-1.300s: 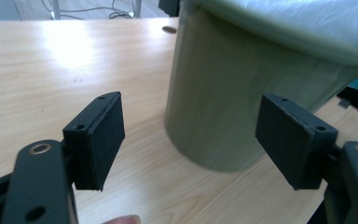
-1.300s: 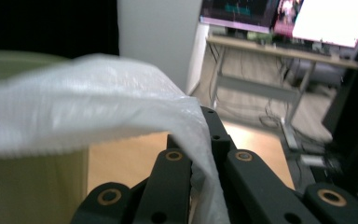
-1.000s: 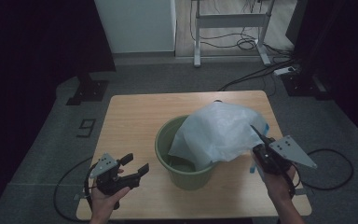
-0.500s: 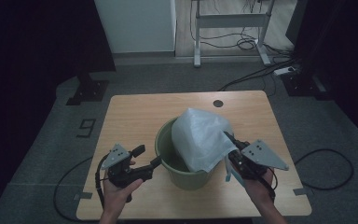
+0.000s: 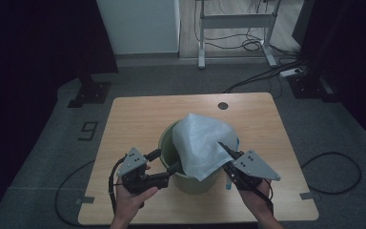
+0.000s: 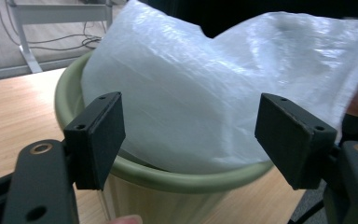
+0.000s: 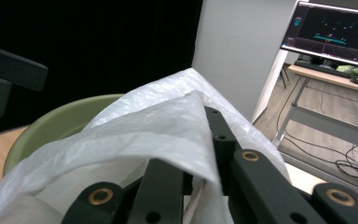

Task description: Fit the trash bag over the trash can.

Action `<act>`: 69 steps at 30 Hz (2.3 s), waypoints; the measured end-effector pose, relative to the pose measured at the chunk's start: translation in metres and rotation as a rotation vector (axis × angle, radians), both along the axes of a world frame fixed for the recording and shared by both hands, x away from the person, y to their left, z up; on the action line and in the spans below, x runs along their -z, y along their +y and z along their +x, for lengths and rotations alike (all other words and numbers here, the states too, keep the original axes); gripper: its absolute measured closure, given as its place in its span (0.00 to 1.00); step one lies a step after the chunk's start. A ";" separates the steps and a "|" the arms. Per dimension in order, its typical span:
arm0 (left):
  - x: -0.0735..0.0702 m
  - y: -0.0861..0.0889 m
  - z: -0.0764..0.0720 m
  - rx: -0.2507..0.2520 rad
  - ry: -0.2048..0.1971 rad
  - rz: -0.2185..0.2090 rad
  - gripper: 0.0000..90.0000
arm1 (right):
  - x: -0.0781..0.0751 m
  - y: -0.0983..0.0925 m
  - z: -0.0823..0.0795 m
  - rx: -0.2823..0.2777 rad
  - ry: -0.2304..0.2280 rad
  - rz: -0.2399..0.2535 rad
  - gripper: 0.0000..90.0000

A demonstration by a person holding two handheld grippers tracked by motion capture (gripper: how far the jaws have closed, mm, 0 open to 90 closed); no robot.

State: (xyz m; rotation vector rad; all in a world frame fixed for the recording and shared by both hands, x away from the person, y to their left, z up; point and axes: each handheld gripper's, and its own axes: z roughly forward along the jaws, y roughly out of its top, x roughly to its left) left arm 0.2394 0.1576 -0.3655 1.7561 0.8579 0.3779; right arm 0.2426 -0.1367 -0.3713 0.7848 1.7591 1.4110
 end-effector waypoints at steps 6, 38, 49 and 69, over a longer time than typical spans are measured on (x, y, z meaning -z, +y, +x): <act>-0.003 -0.010 -0.013 0.028 -0.033 0.021 0.23 | -0.001 0.010 0.002 0.012 0.016 -0.027 0.94; 0.016 -0.070 -0.022 -0.029 -0.189 0.133 0.71 | -0.006 0.020 0.004 -0.001 0.039 -0.043 0.94; 0.010 -0.049 -0.009 -0.074 -0.177 0.025 0.99 | 0.005 0.016 -0.022 -0.011 0.023 -0.032 0.45; 0.007 -0.043 -0.003 -0.088 -0.142 -0.018 1.00 | 0.085 0.012 -0.061 0.159 0.097 0.025 0.34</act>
